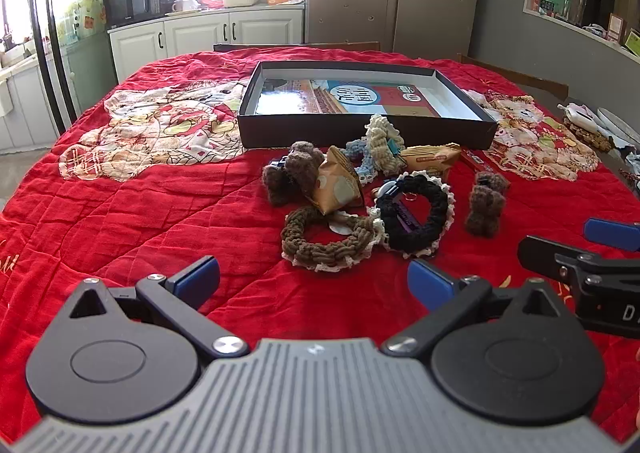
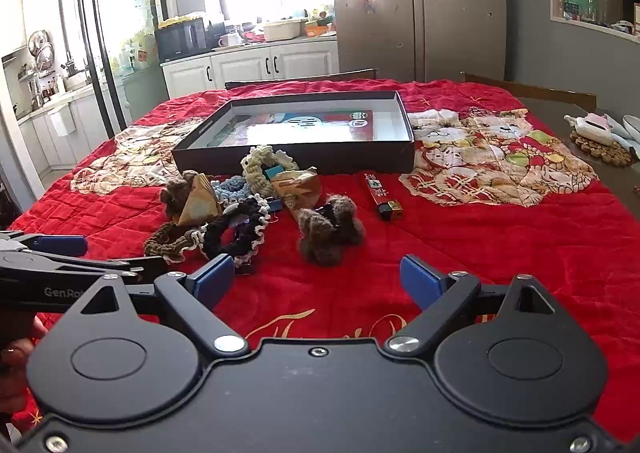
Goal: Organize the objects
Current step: 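Grasp the brown braided ring with the left tool while the right tool grasps the brown pom-pom clip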
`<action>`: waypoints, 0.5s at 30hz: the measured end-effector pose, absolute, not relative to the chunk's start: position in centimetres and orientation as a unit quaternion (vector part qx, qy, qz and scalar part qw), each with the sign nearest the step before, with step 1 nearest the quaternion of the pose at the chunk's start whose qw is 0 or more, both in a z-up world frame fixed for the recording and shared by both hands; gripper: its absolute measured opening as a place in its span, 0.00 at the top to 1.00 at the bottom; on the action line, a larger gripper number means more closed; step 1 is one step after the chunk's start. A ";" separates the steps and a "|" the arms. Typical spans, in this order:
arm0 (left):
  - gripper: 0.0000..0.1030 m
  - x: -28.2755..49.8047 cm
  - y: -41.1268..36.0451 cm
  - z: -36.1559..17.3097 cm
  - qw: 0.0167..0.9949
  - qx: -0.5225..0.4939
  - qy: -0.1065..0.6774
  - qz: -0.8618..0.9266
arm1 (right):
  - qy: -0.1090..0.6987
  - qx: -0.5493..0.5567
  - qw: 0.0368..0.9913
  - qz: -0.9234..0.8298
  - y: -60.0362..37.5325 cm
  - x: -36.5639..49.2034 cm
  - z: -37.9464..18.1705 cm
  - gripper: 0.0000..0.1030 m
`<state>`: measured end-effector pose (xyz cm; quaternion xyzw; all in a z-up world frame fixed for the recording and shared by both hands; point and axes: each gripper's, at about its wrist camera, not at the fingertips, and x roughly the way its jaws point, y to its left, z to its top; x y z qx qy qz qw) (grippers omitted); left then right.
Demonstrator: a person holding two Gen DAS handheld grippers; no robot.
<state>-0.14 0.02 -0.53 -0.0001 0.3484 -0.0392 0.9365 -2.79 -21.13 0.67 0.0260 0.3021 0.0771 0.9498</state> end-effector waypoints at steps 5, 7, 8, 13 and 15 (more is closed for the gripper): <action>0.00 -0.1 0.2 -0.5 0.937 -0.005 0.347 -0.037 | 0.301 0.027 0.950 0.073 -21.2 -2.7 0.6 0.13; 0.00 0.0 0.4 -0.5 0.937 -0.008 0.347 -0.037 | 0.301 0.030 0.950 0.071 -21.3 -2.6 0.5 0.13; 0.00 0.1 0.4 -0.6 0.937 -0.008 0.347 -0.037 | 0.302 0.032 0.950 0.071 -21.4 -2.6 0.4 0.13; 0.00 0.1 0.4 -0.7 0.937 -0.005 0.347 -0.038 | 0.306 0.037 0.949 0.068 -21.6 -2.4 0.2 0.13; 0.00 0.1 0.4 -0.8 0.937 -0.005 0.348 -0.039 | 0.306 0.037 0.949 0.069 -21.6 -2.3 0.2 0.13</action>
